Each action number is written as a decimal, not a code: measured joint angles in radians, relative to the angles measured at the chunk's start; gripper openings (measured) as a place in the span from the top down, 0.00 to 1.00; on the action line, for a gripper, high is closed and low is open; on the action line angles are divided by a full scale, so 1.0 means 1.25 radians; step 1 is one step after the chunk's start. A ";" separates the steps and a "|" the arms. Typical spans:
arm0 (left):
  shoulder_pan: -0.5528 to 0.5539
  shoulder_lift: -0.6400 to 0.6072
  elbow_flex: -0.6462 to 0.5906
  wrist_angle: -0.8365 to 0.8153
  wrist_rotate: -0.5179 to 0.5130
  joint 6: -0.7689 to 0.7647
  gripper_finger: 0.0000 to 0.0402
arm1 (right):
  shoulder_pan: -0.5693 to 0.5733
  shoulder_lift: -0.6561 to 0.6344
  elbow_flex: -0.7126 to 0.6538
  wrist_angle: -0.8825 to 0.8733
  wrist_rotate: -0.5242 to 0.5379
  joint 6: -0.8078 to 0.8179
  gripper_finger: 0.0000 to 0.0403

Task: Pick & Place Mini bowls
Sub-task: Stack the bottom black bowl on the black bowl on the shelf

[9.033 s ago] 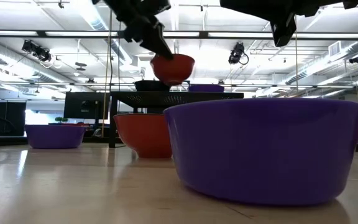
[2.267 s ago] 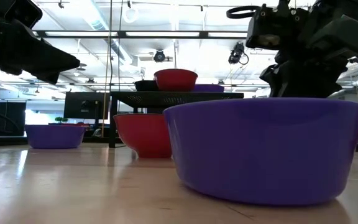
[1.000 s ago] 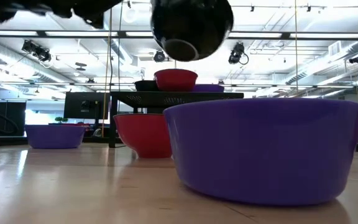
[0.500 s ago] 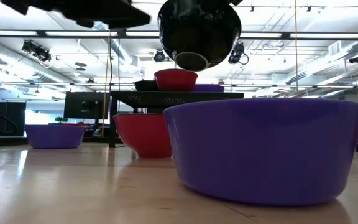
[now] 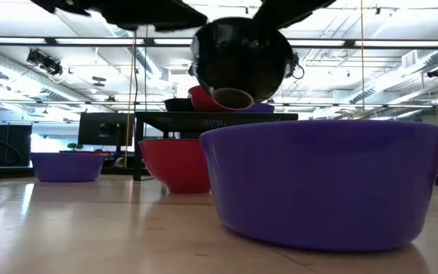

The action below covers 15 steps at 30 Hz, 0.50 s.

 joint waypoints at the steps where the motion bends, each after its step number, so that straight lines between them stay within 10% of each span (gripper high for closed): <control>1: 0.005 0.008 0.000 -0.007 0.007 0.000 0.50 | -0.002 0.000 -0.003 0.006 -0.004 -0.002 0.98; 15: 0.020 0.045 0.000 -0.004 0.067 0.000 0.66 | -0.004 0.001 -0.006 0.013 -0.015 -0.020 0.98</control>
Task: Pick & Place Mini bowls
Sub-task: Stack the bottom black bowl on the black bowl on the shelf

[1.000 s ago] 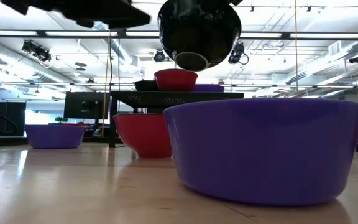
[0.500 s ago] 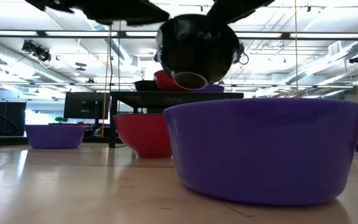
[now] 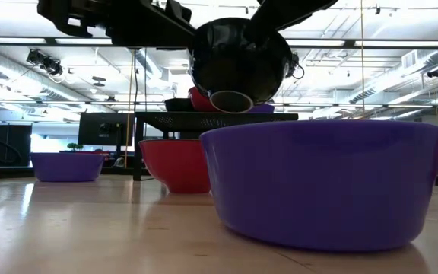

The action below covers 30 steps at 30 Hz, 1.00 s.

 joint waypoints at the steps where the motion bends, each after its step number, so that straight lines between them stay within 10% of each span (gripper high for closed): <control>1: 0.000 0.000 0.000 -0.001 0.000 0.000 0.69 | 0.000 0.000 0.000 0.000 0.000 0.000 0.98; 9: -0.001 -0.001 0.000 -0.010 0.013 0.002 0.84 | 0.000 0.000 -0.001 0.033 -0.009 -0.045 0.98; 22: 0.002 -0.001 0.000 -0.013 0.020 -0.007 0.66 | -0.025 0.000 -0.001 0.071 -0.009 -0.072 0.98; 30: 0.001 -0.001 0.000 -0.016 0.034 0.000 0.79 | -0.026 0.000 -0.001 0.075 -0.022 -0.093 0.98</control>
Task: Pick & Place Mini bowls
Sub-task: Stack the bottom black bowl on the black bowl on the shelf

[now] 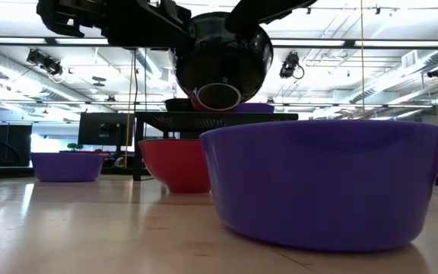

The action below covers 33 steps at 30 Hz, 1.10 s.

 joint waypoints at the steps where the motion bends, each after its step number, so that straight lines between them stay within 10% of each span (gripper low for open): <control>1: -0.001 0.001 0.000 -0.001 0.008 0.001 0.82 | 0.000 0.000 0.001 0.004 -0.001 -0.001 0.98; 16: -0.026 0.002 -0.003 -0.026 0.063 0.011 0.96 | -0.001 -0.004 0.003 0.222 0.018 -0.130 0.82; 25: -0.086 -0.008 -0.002 -0.060 -0.049 -0.046 0.97 | 0.053 -0.030 0.003 0.477 0.009 -0.284 0.78; 33: -0.148 -0.021 0.208 -0.412 -0.190 -0.113 0.96 | 0.143 -0.046 0.003 0.399 0.063 -0.214 0.80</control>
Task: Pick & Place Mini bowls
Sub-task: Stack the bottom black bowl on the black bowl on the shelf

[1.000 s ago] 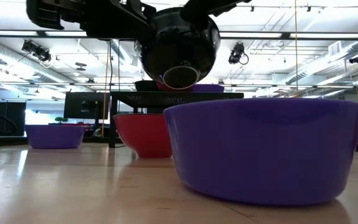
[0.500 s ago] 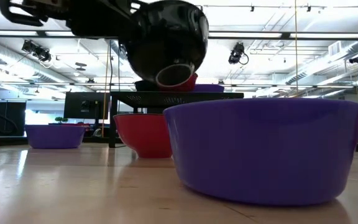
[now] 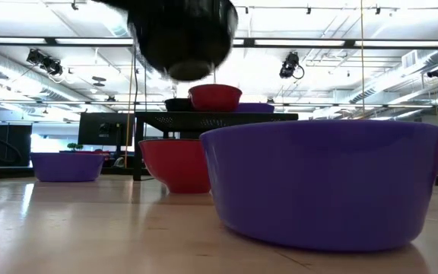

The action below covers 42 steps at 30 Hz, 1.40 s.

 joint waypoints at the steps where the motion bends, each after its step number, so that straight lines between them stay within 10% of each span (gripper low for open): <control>1: -0.004 0.003 0.038 -0.046 -0.014 0.000 0.96 | 0.007 0.000 0.000 -0.031 0.009 0.027 0.81; 9: 0.026 0.004 0.307 -0.417 -0.106 -0.005 0.96 | 0.027 0.006 -0.030 -0.199 0.030 0.321 0.86; 16: 0.160 0.003 0.456 -0.616 -0.149 0.015 0.97 | 0.026 0.008 -0.226 0.014 0.053 0.400 0.91; 27: 0.517 0.004 0.492 -0.604 -0.022 0.162 0.97 | 0.011 0.008 -0.440 0.389 0.132 0.437 0.95; 36: 0.758 0.029 0.492 -0.497 0.235 0.170 0.97 | 0.008 0.008 -0.444 0.413 0.131 0.430 0.95; 42: 0.807 0.103 0.491 -0.500 0.250 0.171 0.97 | 0.008 0.008 -0.444 0.415 0.129 0.430 0.95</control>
